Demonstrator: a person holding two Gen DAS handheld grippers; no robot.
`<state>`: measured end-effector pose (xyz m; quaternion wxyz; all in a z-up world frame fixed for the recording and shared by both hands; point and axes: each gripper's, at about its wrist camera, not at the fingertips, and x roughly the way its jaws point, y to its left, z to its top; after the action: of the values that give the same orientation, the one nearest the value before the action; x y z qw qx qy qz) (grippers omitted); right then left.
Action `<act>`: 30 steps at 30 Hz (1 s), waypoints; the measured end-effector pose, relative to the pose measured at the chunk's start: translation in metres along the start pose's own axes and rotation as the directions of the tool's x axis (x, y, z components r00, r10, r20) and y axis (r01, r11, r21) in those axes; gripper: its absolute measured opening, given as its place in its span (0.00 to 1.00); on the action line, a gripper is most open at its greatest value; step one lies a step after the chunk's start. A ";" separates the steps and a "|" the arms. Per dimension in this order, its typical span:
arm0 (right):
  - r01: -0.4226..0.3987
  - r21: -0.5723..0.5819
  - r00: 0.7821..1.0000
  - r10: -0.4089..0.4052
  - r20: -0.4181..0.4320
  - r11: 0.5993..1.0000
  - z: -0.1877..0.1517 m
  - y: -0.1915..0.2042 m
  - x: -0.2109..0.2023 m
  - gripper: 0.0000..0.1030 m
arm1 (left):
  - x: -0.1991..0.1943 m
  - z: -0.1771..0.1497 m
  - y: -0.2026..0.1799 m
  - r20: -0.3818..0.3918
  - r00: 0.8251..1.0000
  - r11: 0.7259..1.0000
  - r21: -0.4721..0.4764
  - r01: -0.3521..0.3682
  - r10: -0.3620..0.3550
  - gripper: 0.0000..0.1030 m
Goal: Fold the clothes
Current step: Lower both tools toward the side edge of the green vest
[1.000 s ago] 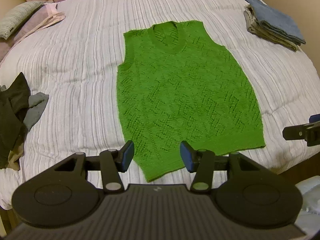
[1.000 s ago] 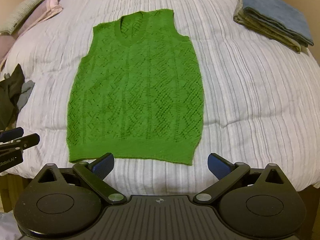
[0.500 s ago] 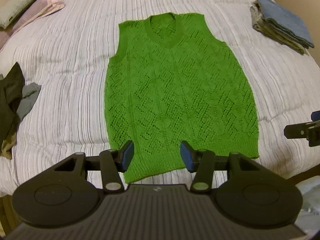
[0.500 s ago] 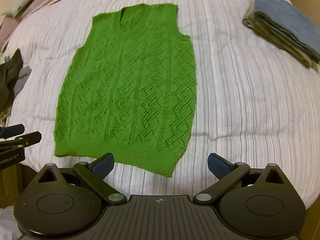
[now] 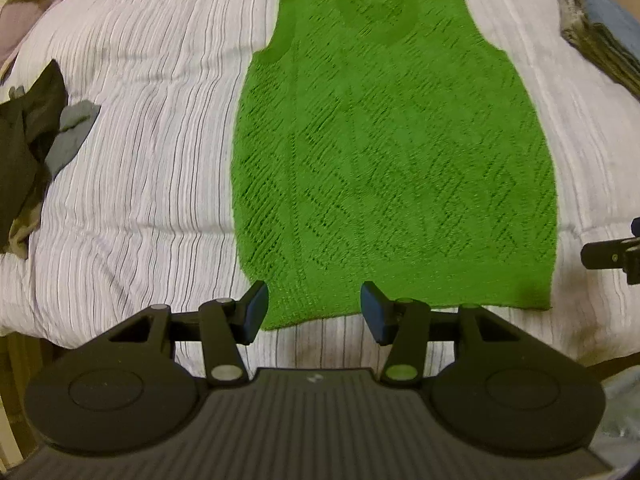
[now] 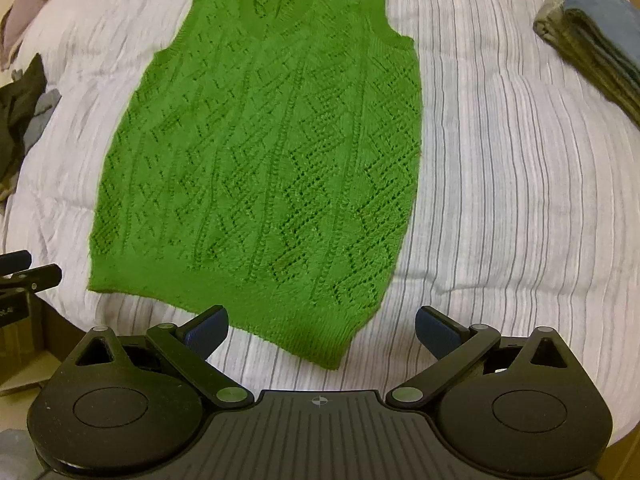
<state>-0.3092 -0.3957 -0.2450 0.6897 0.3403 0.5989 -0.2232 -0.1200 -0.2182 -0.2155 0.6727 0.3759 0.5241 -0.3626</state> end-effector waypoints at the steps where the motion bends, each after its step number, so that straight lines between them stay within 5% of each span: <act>1: 0.002 0.008 1.000 -0.002 -0.006 1.000 0.001 -0.002 0.002 0.99 | 0.003 0.001 0.001 -0.007 1.000 1.000 0.000 -0.001 0.001 0.45; 13: 0.077 0.139 0.997 -0.075 -0.017 0.987 0.014 -0.030 0.017 0.99 | 0.035 0.034 0.013 -0.036 0.999 0.998 0.063 0.015 -0.013 0.45; 22: 0.113 0.134 0.993 -0.109 -0.037 0.984 0.034 -0.028 0.045 0.99 | 0.069 0.058 0.027 -0.071 0.996 0.994 0.096 0.061 -0.054 0.45; 30: 0.071 0.130 0.993 -0.082 0.080 0.989 0.102 -0.070 0.075 0.99 | 0.128 0.111 0.049 -0.030 0.995 0.993 0.064 0.099 -0.097 0.45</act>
<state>-0.2765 -0.5098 -0.3271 0.6826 0.3503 0.5662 -0.3015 -0.0053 -0.3062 -0.3155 0.6343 0.3764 0.5387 -0.4072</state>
